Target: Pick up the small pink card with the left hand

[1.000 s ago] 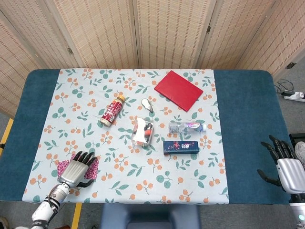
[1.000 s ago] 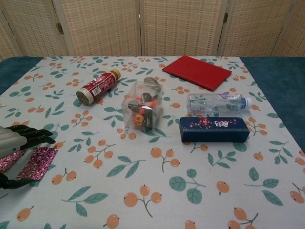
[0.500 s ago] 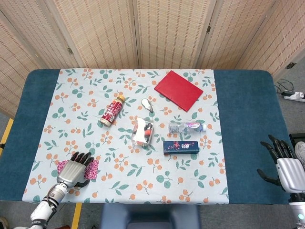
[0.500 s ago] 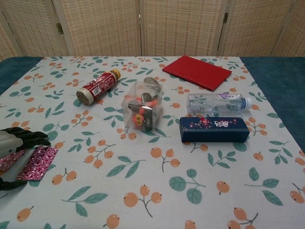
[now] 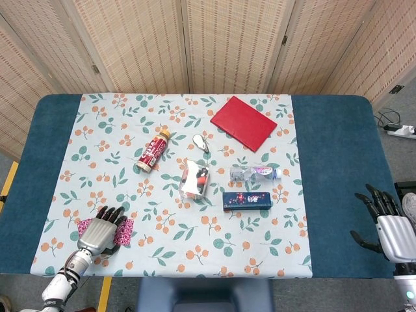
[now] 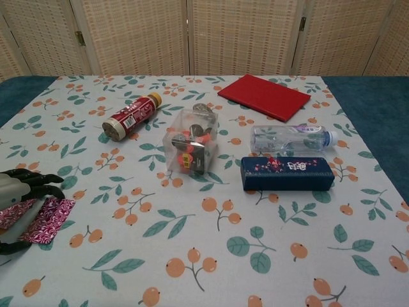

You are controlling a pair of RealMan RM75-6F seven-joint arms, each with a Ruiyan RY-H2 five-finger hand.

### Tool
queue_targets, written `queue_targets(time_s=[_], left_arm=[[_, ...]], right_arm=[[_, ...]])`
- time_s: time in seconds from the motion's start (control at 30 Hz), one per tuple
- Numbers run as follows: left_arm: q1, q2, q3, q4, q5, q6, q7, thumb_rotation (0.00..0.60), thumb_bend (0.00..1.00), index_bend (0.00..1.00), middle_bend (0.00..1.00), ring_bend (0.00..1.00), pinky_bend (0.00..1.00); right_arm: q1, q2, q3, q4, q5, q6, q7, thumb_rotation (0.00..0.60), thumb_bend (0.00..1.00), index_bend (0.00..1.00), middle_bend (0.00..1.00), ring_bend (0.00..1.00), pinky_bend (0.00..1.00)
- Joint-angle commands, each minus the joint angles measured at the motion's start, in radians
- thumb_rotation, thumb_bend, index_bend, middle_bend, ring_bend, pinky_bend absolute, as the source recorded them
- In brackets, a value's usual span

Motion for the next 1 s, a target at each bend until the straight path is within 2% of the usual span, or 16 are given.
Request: queue_targets(time_s=[0.03,0.3,0.53,1.0], left_arm=[[0.005,0.005,0.0,-0.007,0.004,0.012,-0.006,0.5,0.36,0.23,0.0,0.0,0.0],[0.027,0.082,-0.017,-0.062,0.007,0.063,-0.072,0.499,0.36,0.21,0.0,0.0,0.0],[0.056,0.136,-0.022,-0.052,-0.034,0.083,-0.124,0.499,0.36,0.2,0.0,0.0,0.0],[0.108,0.12,-0.01,0.025,-0.131,0.056,-0.184,0.499,0.36,0.18,0.0,0.0,0.0]], right_arm=[[0.0,0.0,0.0,0.0,0.0,0.001,0.001,0.6,0.27,0.15,0.05,0.03,0.0],[0.001,0.001,0.001,0.004,0.004,-0.003,0.006,0.6,0.27,0.15,0.05,0.03,0.0],[0.005,-0.002,0.003,0.008,0.004,-0.007,0.007,0.6,0.27,0.15,0.05,0.03,0.0],[0.017,0.001,0.005,-0.009,-0.001,-0.017,-0.008,0.6,0.27,0.15,0.05,0.03,0.0]])
